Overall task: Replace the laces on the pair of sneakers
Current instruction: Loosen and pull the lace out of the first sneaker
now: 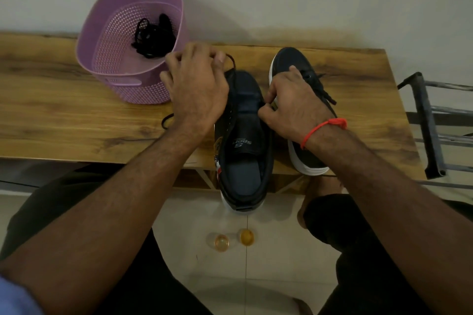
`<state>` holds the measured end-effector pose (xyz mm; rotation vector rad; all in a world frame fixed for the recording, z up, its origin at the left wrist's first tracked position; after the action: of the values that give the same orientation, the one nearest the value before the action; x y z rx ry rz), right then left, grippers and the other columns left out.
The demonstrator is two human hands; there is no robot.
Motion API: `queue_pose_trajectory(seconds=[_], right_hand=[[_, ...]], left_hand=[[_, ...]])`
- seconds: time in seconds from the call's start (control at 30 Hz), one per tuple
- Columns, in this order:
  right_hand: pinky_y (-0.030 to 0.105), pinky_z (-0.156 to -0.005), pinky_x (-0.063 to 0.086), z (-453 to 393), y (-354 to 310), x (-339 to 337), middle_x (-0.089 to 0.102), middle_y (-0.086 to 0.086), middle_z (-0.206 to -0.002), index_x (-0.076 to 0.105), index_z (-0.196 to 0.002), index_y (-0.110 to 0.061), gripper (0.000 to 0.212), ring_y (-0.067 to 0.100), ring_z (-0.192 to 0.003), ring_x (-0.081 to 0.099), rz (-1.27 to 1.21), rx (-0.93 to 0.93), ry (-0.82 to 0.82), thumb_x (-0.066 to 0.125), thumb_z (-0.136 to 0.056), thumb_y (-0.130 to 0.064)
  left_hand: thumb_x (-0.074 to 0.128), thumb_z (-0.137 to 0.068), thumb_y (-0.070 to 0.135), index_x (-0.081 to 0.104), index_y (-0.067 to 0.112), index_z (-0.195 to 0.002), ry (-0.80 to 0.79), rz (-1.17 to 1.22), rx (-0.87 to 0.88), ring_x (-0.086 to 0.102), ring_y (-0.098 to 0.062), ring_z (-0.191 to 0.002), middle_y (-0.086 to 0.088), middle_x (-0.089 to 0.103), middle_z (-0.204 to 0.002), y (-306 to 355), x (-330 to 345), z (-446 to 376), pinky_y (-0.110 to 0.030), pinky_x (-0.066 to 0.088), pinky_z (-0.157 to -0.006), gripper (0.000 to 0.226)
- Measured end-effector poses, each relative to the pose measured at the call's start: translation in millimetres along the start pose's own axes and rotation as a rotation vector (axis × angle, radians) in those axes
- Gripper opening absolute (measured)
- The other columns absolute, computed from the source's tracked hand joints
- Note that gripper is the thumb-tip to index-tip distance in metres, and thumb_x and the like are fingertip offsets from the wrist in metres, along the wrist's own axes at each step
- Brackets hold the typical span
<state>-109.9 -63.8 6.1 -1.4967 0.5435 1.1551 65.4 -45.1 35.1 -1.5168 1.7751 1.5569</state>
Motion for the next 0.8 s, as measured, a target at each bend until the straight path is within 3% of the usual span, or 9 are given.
queue_pose_trajectory(seconds=[0.07, 0.13, 0.23, 0.3, 0.4, 0.47, 0.57, 0.67, 0.8], right_hand=[[0.042, -0.123, 0.017, 0.2, 0.8, -0.6, 0.051, 0.007, -0.132, 0.05, -0.09, -0.022, 0.015, 0.028, -0.15, 0.018, 0.01, -0.003, 0.002, 0.065, -0.087, -0.022], [0.042, -0.123, 0.017, 0.6, 1.6, -0.9, 0.051, 0.007, -0.131, 0.051, -0.091, -0.021, 0.015, 0.028, -0.15, 0.018, 0.01, -0.004, 0.007, 0.066, -0.087, -0.022], [0.042, -0.124, 0.017, -0.8, 0.9, 0.6, 0.052, 0.007, -0.13, 0.05, -0.09, -0.022, 0.016, 0.028, -0.148, 0.022, 0.012, -0.01, 0.007, 0.066, -0.087, -0.024], [0.043, -0.124, 0.016, -2.1, -1.2, 2.1, 0.053, 0.008, -0.126, 0.048, -0.089, -0.023, 0.019, 0.029, -0.144, 0.028, 0.023, -0.022, -0.001, 0.066, -0.087, -0.027], [0.044, -0.123, 0.017, -2.1, -2.7, 2.1, 0.052, 0.006, -0.125, 0.048, -0.094, -0.022, 0.018, 0.031, -0.144, 0.029, 0.021, -0.033, 0.007, 0.065, -0.087, -0.024], [0.046, -0.123, 0.016, -1.4, -1.3, 0.5, 0.047, 0.007, -0.137, 0.051, -0.106, -0.02, 0.022, 0.032, -0.15, 0.016, 0.011, -0.029, 0.006, 0.06, -0.087, -0.015], [0.051, -0.124, 0.007, -1.8, -1.8, 4.7, 0.028, 0.013, -0.154, 0.047, -0.132, -0.023, 0.049, 0.036, -0.152, -0.001, 0.161, -0.073, -0.081, 0.057, -0.088, -0.008], [0.054, -0.123, -0.002, -4.2, -3.5, 12.4, 0.005, 0.013, -0.163, 0.033, -0.146, -0.031, 0.073, 0.038, -0.15, -0.016, 0.301, -0.102, -0.167, 0.061, -0.085, -0.004], [0.053, -0.123, -0.002, -11.4, -20.8, 15.4, 0.014, 0.011, -0.162, 0.042, -0.143, -0.027, 0.058, 0.036, -0.152, -0.01, 0.286, -0.177, -0.098, 0.06, -0.089, -0.014]], left_hand=[[0.042, -0.104, 0.04, 0.061, 0.018, -0.112, 0.11, 0.091, -0.06, 0.043, -0.023, -0.12, 0.0, 0.058, -0.122, -8.4, -16.3, -8.1, -0.032, 0.023, -0.094, 0.03], [0.046, -0.102, 0.044, 0.065, 0.02, -0.112, 0.053, 0.15, -0.053, 0.041, -0.023, -0.123, 0.001, 0.058, -0.127, -12.1, -15.6, -18.2, -0.03, 0.021, -0.095, 0.031], [0.059, -0.095, 0.054, 0.069, 0.035, -0.122, -0.354, 0.039, 0.06, 0.026, -0.028, -0.137, 0.007, 0.042, -0.152, -0.5, 22.4, -10.0, -0.038, 0.021, -0.1, 0.034], [0.06, -0.089, 0.065, 0.053, 0.039, -0.142, -0.642, -0.125, 0.108, 0.016, -0.033, -0.143, 0.004, 0.018, -0.165, 3.1, 51.2, 15.0, -0.048, 0.022, -0.109, 0.059], [0.064, -0.085, 0.067, 0.028, 0.037, -0.154, -0.792, -0.221, 0.058, 0.011, -0.036, -0.145, 0.003, 0.002, -0.167, -6.1, 61.5, 30.7, -0.05, 0.023, -0.112, 0.084], [0.068, -0.084, 0.055, 0.027, 0.035, -0.155, -0.716, -0.217, 0.008, 0.018, -0.035, -0.143, 0.002, 0.01, -0.164, -17.0, 47.3, 22.3, -0.049, 0.025, -0.11, 0.084], [0.071, -0.085, 0.048, 0.045, 0.033, -0.147, -0.641, -0.18, -0.04, 0.038, -0.028, -0.132, 0.0, 0.04, -0.149, -35.9, 26.5, 16.0, -0.044, 0.035, -0.107, 0.069], [0.068, -0.093, 0.045, 0.071, 0.024, -0.111, -0.671, -0.002, -0.104, 0.058, 0.0, -0.088, 0.015, 0.064, -0.1, -48.6, 23.1, 25.9, -0.017, 0.043, -0.073, 0.028], [0.064, -0.098, 0.034, 0.076, 0.018, -0.095, -0.658, 0.226, -0.136, 0.066, -0.001, -0.074, 0.006, 0.072, -0.084, -50.6, 26.4, 36.1, -0.01, 0.046, -0.055, 0.021]])
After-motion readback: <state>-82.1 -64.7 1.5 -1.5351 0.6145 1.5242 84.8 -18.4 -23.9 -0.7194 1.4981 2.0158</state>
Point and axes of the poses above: each hand's wrist, its own z-axis away from the middle knuckle, its own x-axis out of the palm, y = z × x, the point moved 9 cm from there along -z, towards the middle knuckle
